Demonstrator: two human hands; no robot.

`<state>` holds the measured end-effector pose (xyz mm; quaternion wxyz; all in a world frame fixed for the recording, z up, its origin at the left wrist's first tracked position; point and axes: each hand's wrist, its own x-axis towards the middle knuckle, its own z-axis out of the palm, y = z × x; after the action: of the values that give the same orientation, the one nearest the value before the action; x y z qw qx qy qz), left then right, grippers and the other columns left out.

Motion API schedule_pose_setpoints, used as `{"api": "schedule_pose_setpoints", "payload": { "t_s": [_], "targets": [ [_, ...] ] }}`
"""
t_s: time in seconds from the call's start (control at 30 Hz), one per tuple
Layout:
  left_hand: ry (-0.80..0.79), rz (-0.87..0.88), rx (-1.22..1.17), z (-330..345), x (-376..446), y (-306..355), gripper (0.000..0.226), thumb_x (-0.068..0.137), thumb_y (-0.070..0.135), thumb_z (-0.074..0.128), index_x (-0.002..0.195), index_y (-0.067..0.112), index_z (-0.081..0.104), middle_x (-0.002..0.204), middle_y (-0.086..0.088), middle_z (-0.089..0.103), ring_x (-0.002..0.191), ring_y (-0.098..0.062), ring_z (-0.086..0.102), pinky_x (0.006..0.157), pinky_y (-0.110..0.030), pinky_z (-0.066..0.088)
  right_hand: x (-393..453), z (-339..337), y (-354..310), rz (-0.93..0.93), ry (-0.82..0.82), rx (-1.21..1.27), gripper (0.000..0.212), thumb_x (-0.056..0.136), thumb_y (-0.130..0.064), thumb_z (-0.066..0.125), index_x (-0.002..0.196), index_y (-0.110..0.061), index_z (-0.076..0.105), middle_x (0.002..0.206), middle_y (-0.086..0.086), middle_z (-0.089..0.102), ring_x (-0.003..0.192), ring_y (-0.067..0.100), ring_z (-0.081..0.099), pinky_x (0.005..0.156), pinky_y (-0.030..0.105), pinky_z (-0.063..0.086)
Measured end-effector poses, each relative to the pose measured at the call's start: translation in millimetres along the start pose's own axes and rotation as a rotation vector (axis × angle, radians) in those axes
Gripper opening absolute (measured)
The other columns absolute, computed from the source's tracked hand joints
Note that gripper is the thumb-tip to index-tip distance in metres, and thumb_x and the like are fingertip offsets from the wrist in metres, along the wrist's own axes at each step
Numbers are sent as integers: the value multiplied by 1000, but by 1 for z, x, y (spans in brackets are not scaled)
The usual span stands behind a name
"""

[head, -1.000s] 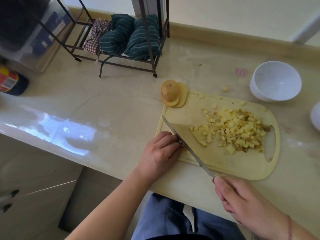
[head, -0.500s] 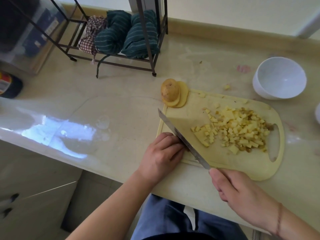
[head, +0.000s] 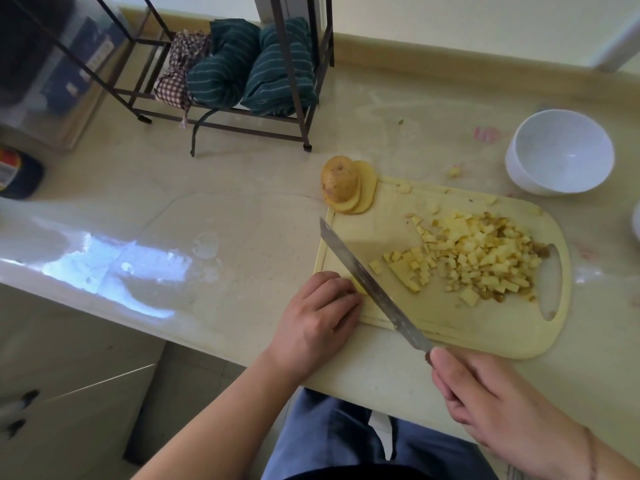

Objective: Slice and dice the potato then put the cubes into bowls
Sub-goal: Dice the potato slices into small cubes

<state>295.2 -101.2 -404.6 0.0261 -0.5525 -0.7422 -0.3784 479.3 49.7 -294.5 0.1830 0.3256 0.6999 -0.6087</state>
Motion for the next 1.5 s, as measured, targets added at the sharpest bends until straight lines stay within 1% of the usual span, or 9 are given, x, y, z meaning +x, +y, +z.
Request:
{"api": "schedule_pose_setpoints", "payload": {
  "t_s": [0.2,0.37,0.5,0.73,0.9,1.0,1.2,1.37,1.5],
  "targets": [
    [-18,6,11,2,0,0,8,90,4,76,95,-2,78,100,-15,72,92,-35,67,82,-41,56,1,3,4,-6,39,-89,65,77,-77,33,63,-14,42,46,-4,38,46,5,32,47,15,29],
    [-22,-1,5,3,0,0,9,90,4,76,98,-2,78,102,-15,72,94,-35,68,83,-42,56,1,6,10,-24,80,-142,74,76,-78,32,70,-5,38,50,-4,34,49,6,29,52,23,27],
    [-23,6,8,3,0,0,9,90,4,77,97,-2,78,102,-14,73,93,-34,67,82,-41,56,4,8,14,-31,101,-178,72,78,-80,30,71,-9,38,52,-4,34,51,6,30,53,29,29],
    [-28,10,11,2,1,-1,9,91,4,75,97,-2,78,101,-15,72,92,-34,67,79,-41,57,18,13,8,-112,140,-211,65,82,-75,29,63,-13,38,52,-4,36,48,6,34,50,22,31],
    [-20,8,19,1,1,0,6,90,4,76,94,-1,78,97,-14,70,90,-33,66,81,-39,56,7,1,13,-2,139,-3,60,90,-65,33,64,-11,40,51,-1,30,43,9,26,42,16,26],
    [-11,-32,8,0,2,-1,6,92,5,75,95,0,78,97,-14,69,89,-30,65,82,-36,54,-2,-13,19,113,96,152,62,89,-58,37,72,1,37,60,15,23,44,15,19,38,18,17],
    [-24,-52,9,3,15,-5,10,93,11,73,94,3,80,92,-8,73,81,-25,66,74,-33,56,-10,-18,29,168,106,269,54,86,-54,42,68,-3,42,56,12,27,40,14,19,41,16,16],
    [-38,24,-47,30,44,2,12,93,10,70,93,3,79,93,-8,74,81,-25,64,77,-29,54,-8,-18,28,210,108,418,65,78,-76,45,67,-12,46,56,9,31,40,15,21,43,23,17],
    [-43,29,-41,46,62,11,16,93,13,67,91,4,80,91,-6,75,78,-24,66,75,-29,55,-9,-26,25,229,42,521,53,84,-63,45,69,-12,47,54,7,31,39,13,22,40,19,22]
  ]
}}
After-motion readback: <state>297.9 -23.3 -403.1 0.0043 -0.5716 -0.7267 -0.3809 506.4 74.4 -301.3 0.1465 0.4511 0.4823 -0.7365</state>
